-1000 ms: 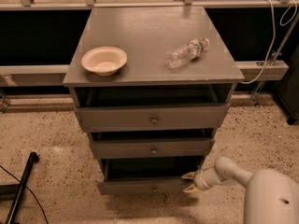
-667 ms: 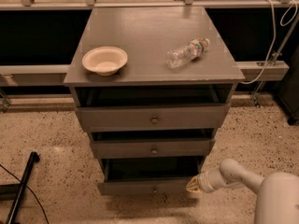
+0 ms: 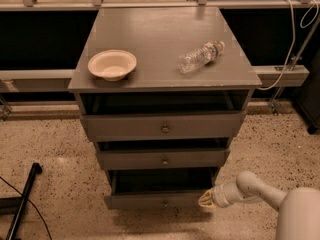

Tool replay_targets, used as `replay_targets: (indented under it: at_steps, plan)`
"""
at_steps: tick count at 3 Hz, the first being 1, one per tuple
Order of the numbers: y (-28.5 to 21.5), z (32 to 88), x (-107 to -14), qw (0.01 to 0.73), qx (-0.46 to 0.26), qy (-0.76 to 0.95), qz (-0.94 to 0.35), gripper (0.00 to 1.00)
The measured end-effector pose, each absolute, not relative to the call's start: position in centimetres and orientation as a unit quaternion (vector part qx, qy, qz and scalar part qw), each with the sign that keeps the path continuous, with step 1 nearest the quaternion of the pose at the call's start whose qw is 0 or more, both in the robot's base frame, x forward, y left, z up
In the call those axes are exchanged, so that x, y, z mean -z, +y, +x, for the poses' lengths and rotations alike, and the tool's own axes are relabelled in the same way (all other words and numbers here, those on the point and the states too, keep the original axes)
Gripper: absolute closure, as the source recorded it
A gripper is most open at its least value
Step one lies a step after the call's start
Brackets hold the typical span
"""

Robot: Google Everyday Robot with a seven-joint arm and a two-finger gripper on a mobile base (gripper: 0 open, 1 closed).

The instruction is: Open bottom drawer

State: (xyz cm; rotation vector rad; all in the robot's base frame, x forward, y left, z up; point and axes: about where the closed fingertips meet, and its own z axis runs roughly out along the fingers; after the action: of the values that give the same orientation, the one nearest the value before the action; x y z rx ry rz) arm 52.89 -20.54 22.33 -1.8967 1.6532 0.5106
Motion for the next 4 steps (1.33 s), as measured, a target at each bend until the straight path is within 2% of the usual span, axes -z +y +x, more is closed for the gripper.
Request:
replay_targets:
  at_steps: [1, 2, 3, 4]
  plan:
    - [-19.7, 53.7, -21.1, 0.282, -0.183, 0.621, -0.708, 0.35]
    - [-18.7, 55.0, -20.4, 0.280, -0.170, 0.624, -0.709, 0.04]
    - [-18.5, 55.4, -20.1, 0.278, -0.166, 0.627, -0.708, 0.00]
    - [-18.6, 56.1, -17.0, 0.248, -0.177, 0.645, -0.701, 0.03]
